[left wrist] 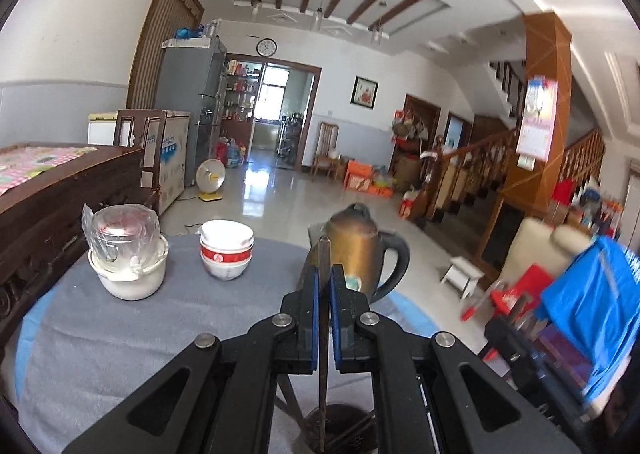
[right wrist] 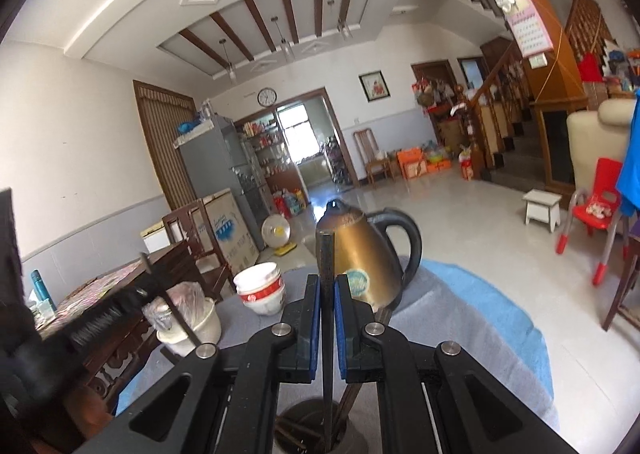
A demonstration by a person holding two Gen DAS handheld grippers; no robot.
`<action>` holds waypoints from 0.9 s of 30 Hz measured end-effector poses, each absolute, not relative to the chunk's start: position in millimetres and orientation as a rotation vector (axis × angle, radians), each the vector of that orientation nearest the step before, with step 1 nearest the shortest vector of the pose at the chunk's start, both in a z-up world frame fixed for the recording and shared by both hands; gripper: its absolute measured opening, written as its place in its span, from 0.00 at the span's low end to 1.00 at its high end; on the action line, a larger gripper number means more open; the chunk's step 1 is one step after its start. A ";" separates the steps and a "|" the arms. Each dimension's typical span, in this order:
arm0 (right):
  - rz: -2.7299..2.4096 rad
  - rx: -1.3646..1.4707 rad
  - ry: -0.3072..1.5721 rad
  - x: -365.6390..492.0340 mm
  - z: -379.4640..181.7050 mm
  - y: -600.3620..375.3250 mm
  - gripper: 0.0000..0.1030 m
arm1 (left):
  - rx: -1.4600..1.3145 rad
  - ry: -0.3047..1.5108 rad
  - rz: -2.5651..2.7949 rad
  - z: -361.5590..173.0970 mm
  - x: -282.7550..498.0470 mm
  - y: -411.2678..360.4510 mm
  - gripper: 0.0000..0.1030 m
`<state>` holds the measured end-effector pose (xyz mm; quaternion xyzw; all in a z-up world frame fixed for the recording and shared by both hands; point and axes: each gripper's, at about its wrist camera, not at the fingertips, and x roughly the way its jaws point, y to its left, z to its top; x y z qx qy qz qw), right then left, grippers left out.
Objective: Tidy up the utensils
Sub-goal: 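Open both tools to release the chopsticks into the holder cup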
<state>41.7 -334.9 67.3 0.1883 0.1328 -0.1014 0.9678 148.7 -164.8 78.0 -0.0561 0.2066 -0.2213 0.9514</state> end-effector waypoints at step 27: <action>-0.400 0.729 0.295 -165.3 5.1 -479.8 0.14 | 0.424 0.418 -0.861 39.1 -37.3 -288.7 0.69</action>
